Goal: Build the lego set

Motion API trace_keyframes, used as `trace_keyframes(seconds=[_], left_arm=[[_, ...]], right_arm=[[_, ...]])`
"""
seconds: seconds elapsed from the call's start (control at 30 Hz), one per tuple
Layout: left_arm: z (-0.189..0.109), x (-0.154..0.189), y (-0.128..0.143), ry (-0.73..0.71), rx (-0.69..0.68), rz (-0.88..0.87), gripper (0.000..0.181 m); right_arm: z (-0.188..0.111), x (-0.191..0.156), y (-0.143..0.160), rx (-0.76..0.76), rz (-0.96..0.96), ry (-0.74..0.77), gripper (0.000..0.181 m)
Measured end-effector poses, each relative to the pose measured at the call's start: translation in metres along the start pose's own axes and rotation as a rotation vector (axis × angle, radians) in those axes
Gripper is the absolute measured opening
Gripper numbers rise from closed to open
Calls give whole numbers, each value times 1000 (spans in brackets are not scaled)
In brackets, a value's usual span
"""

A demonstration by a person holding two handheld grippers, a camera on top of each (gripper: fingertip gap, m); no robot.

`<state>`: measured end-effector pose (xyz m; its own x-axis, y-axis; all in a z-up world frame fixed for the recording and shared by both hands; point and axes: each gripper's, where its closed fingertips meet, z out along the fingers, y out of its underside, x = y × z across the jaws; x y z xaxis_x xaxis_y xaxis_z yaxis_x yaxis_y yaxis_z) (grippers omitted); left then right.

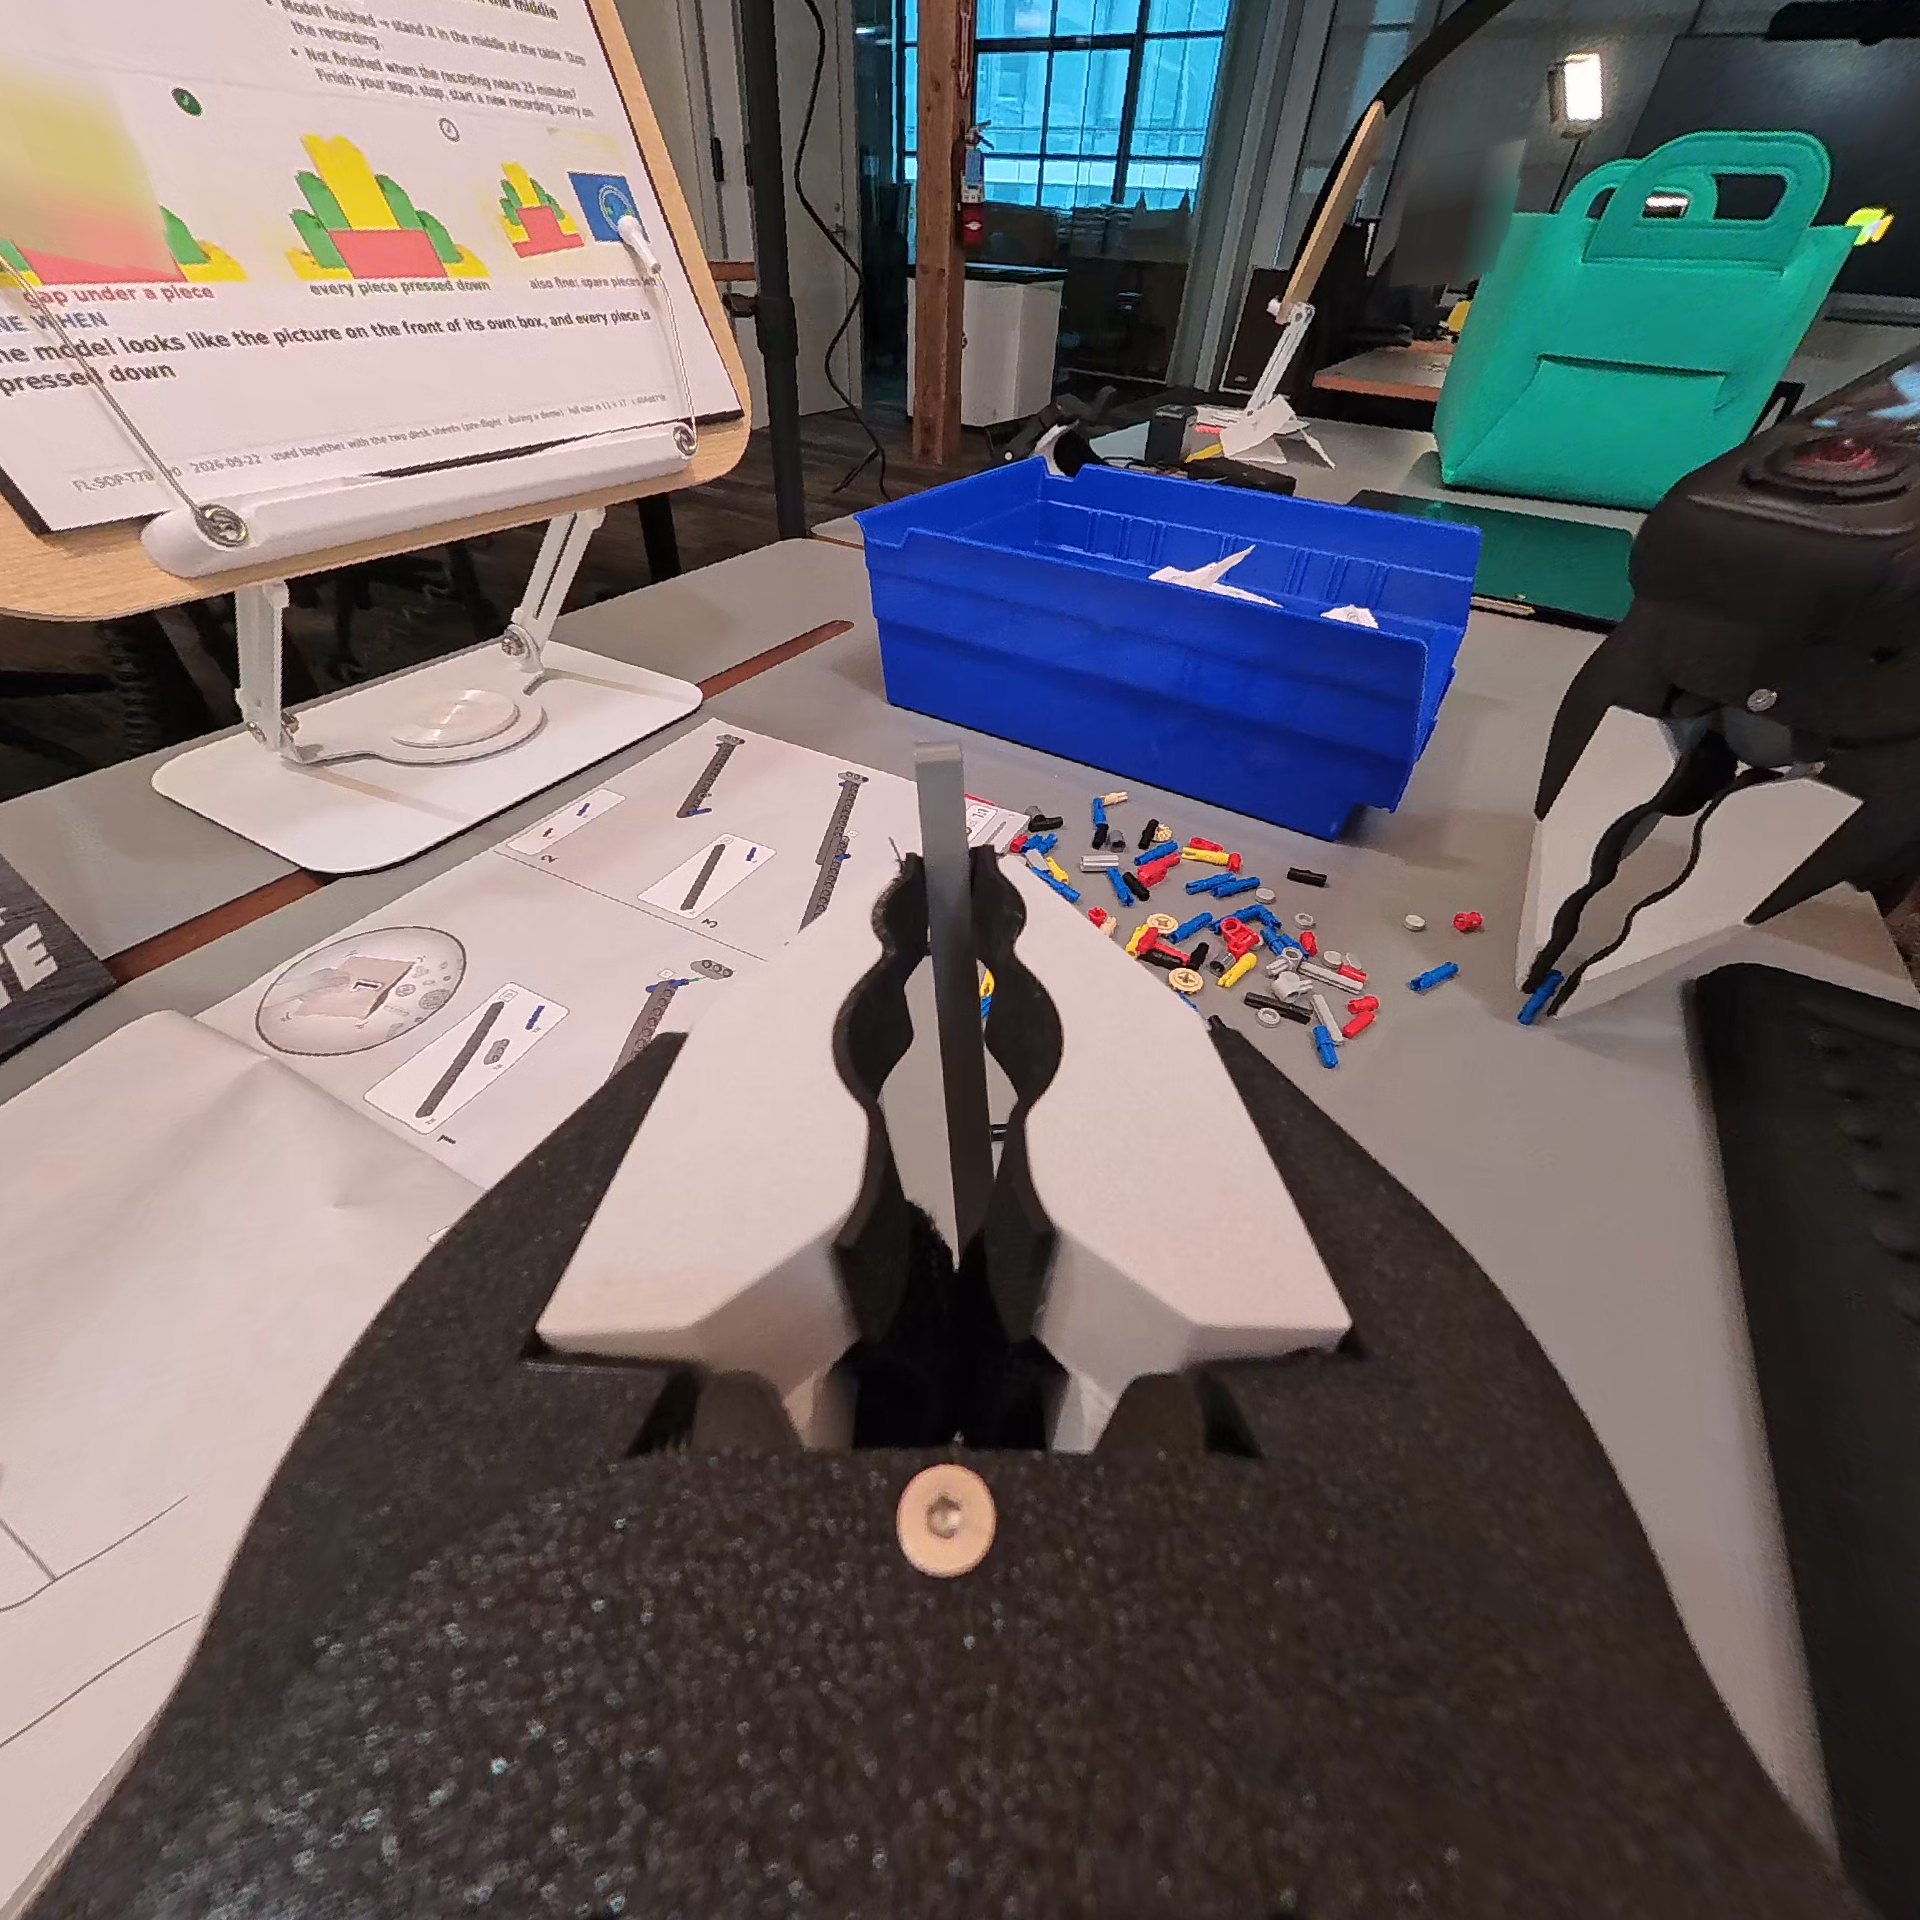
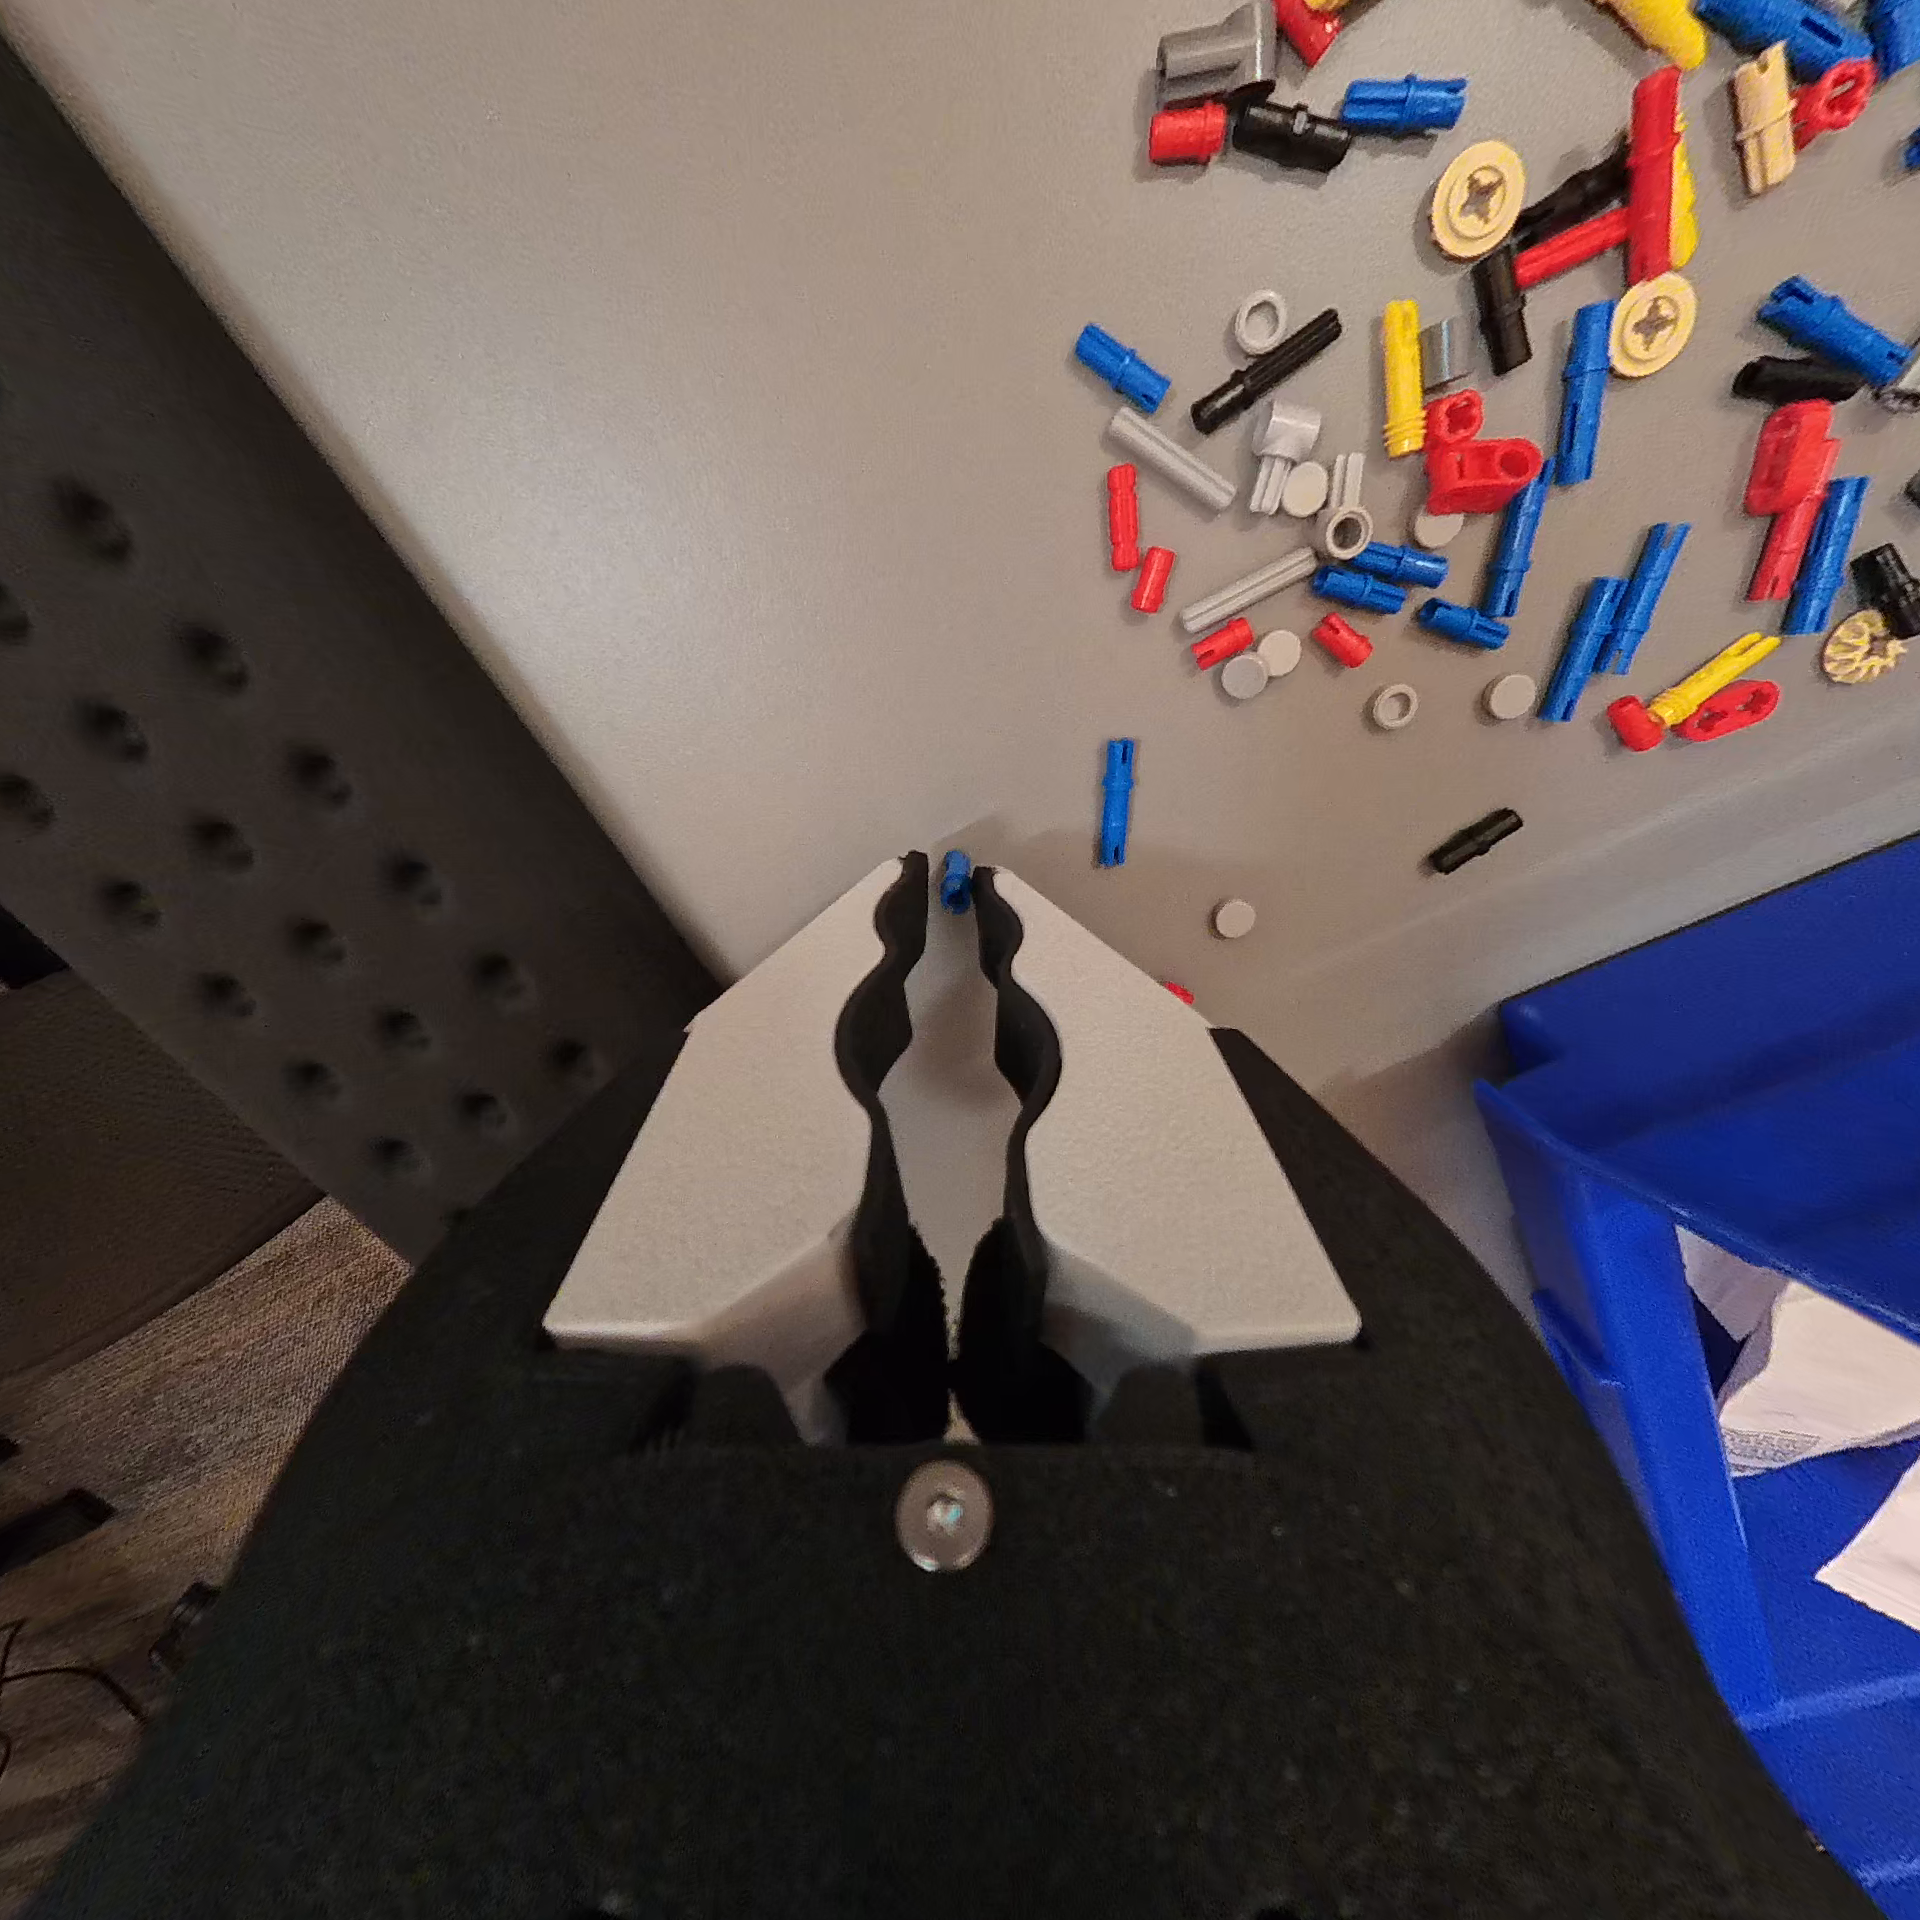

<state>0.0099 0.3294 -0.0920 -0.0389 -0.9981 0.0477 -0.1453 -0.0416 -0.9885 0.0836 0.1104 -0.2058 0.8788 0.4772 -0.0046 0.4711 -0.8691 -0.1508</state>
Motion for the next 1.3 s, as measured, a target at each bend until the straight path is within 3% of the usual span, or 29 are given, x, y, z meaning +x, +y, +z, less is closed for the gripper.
trace_keyframes(seconds=[0.77, 0.87, 1.0, 1.07, 1.2, 1.3], left_arm=[[0, 1, 0, 1, -2, 17, 6], [-2, 1, -6, 9, 35, -14, 6], [-11, -11, -24, -5, 141, -110, 6], [-16, -18, -29, -14, 175, -157, 6], [-23, -31, -34, -38, 219, -225, 6], [-26, -42, -33, -109, 208, -161, 6]], right_arm=[[-2, 3, -4, 30, -11, 20, 5], [-30, 11, -50, 215, -65, 140, 4], [-112, 20, -171, 751, -23, 296, 4], [-137, 26, -219, 985, 1, 390, 4], [-135, 31, -283, 1231, 59, 369, 4], [-133, 29, -300, 1295, 86, 348, 4]])
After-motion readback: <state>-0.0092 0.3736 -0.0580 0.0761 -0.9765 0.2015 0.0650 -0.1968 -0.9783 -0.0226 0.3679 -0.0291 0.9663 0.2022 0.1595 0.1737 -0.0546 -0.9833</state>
